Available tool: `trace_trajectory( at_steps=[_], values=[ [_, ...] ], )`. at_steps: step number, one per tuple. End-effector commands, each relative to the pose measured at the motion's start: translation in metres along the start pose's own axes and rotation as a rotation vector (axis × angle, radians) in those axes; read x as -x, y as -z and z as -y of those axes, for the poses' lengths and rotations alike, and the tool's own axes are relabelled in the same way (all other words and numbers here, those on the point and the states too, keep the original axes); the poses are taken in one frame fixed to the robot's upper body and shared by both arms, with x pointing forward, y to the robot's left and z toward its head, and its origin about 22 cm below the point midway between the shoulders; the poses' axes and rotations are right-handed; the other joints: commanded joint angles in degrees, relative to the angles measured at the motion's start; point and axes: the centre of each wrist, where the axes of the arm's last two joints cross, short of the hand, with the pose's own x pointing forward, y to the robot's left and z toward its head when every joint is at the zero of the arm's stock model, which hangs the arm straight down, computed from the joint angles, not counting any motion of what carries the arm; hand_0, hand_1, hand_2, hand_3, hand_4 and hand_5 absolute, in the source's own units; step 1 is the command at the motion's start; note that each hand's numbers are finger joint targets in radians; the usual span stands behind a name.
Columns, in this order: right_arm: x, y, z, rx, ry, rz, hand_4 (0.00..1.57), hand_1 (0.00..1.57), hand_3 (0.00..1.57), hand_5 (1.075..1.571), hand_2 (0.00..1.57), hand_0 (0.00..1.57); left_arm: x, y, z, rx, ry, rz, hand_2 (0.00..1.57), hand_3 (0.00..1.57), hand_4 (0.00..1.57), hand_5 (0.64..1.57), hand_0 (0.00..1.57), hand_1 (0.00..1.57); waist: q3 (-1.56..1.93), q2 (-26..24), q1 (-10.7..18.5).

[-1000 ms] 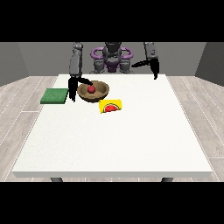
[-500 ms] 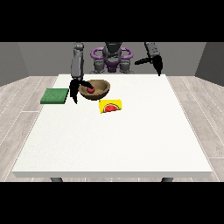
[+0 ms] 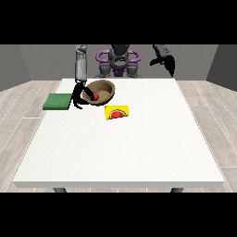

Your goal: Pick the cup and pour the ball into the bowl, then pick the bowl and place it on the pad

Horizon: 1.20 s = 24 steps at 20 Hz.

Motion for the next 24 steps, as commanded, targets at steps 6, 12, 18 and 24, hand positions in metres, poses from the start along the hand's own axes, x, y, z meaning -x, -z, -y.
trace_trajectory(
  at_steps=[6,12,18,24],
  values=[
    [-0.042,0.009,-0.041,-0.092,-0.184,-0.320,0.82,1.57,0.97,1.564,1.57,1.57,0.066,-0.060,-0.052,-0.104,-0.042,-0.267,0.00,0.00,0.99,1.419,0.00,0.00,1.95,-13.7,-7.2],
    [-0.089,0.043,-0.011,-0.166,-0.162,-0.351,0.81,1.57,0.74,1.567,1.57,1.57,0.082,-0.080,-0.055,-0.200,0.000,-0.353,0.00,0.00,1.00,1.407,0.00,0.00,2.08,-17.2,-14.3],
    [-0.068,0.048,0.051,-0.124,-0.150,-0.331,0.83,1.57,0.47,1.570,1.57,1.57,0.071,-0.077,-0.054,-0.178,0.015,-0.279,0.00,0.00,1.02,1.431,0.00,0.00,2.11,-11.9,-12.1],
    [-0.112,0.076,0.098,-0.072,-0.120,-0.197,0.88,1.57,0.22,1.570,1.57,1.57,0.064,-0.070,-0.125,-0.252,0.000,-0.144,0.00,0.00,1.25,1.503,0.00,0.00,2.08,-4.8,-13.2]
  ],
)
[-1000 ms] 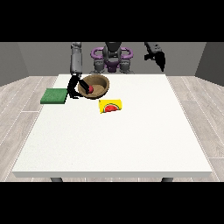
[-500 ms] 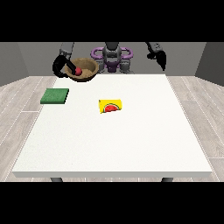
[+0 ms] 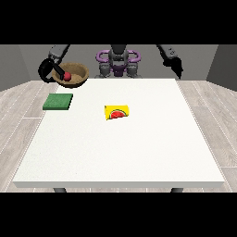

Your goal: Pick the cup and pour the ball into the bowl, then pick the bowl and place it on the pad

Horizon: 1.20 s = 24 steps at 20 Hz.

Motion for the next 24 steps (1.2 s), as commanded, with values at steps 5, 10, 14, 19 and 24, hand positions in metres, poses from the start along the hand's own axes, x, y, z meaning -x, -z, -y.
trace_trajectory(
  at_steps=[5,10,14,19,24],
  values=[
    [0.021,0.002,0.064,0.105,0.072,0.078,0.87,1.57,0.00,1.571,1.57,1.57,-0.066,0.021,-0.126,-0.094,-0.029,0.173,0.00,0.00,1.31,1.567,0.00,0.00,0.02,6.0,3.2],
    [0.018,0.001,0.053,0.123,0.091,0.180,0.80,1.57,0.00,1.566,1.57,1.57,-0.075,0.009,-0.185,-0.162,-0.031,0.257,0.00,0.00,1.27,1.571,0.00,0.00,-0.01,11.7,2.5],
    [0.023,0.005,0.072,0.198,0.138,0.172,0.76,1.57,0.00,1.567,1.57,1.57,-0.083,0.003,-0.202,-0.121,-0.037,0.263,0.00,0.00,1.21,1.563,0.00,0.00,0.03,13.0,4.6],
    [0.004,0.008,0.126,0.357,0.124,0.115,0.00,1.55,1.04,1.560,1.57,1.55,-0.091,0.008,-0.201,-0.117,-0.032,0.292,0.00,0.00,1.19,1.557,0.00,0.00,0.02,14.6,5.9],
    [0.012,0.012,0.103,0.227,0.146,0.048,0.00,0.42,0.92,1.518,0.56,0.42,-0.073,-0.002,-0.201,-0.120,-0.031,0.235,0.00,0.00,1.17,1.549,0.00,0.00,0.00,11.8,4.9]
  ],
)
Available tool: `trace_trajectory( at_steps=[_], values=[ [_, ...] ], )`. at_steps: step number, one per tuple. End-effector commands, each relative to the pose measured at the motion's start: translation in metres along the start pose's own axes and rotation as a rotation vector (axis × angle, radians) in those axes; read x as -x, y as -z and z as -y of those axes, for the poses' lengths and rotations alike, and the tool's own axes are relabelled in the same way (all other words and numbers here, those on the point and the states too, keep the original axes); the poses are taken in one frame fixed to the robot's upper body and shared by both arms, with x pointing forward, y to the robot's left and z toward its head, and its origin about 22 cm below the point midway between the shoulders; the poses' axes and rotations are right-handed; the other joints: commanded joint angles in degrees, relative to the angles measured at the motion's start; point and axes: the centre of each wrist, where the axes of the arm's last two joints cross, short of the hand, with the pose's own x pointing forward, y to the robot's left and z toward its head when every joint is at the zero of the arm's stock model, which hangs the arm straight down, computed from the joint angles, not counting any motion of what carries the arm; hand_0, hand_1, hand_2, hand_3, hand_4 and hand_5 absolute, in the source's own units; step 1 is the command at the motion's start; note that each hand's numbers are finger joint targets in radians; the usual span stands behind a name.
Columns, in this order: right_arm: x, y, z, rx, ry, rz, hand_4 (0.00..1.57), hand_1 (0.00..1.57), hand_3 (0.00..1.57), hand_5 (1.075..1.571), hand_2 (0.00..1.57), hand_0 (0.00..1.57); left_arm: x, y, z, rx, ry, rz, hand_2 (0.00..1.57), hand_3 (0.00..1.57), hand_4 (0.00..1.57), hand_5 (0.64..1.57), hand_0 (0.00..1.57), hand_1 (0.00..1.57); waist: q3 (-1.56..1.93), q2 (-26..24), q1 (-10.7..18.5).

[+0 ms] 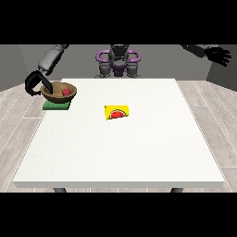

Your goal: Pick the cup and pour the ball into the bowl, then pick the bowl and place it on the pad

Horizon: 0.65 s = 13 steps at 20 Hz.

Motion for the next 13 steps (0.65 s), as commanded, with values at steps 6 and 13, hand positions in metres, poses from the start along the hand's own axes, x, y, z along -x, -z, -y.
trace_trajectory(
  at_steps=[6,13],
  values=[
    [-0.009,0.010,0.014,-0.031,0.020,-0.083,0.00,0.00,0.12,1.369,0.00,0.00,0.000,0.005,0.038,0.117,0.003,-0.059,0.00,0.00,1.08,1.567,0.00,0.00,0.08,-4.2,1.8],
    [-0.047,0.003,-0.044,-0.278,-0.001,-0.036,0.48,0.00,0.00,1.434,0.00,0.00,0.051,-0.024,0.089,0.103,-0.029,-0.329,0.00,0.00,0.90,1.559,0.00,0.00,-0.13,-21.4,-3.6]
  ],
)
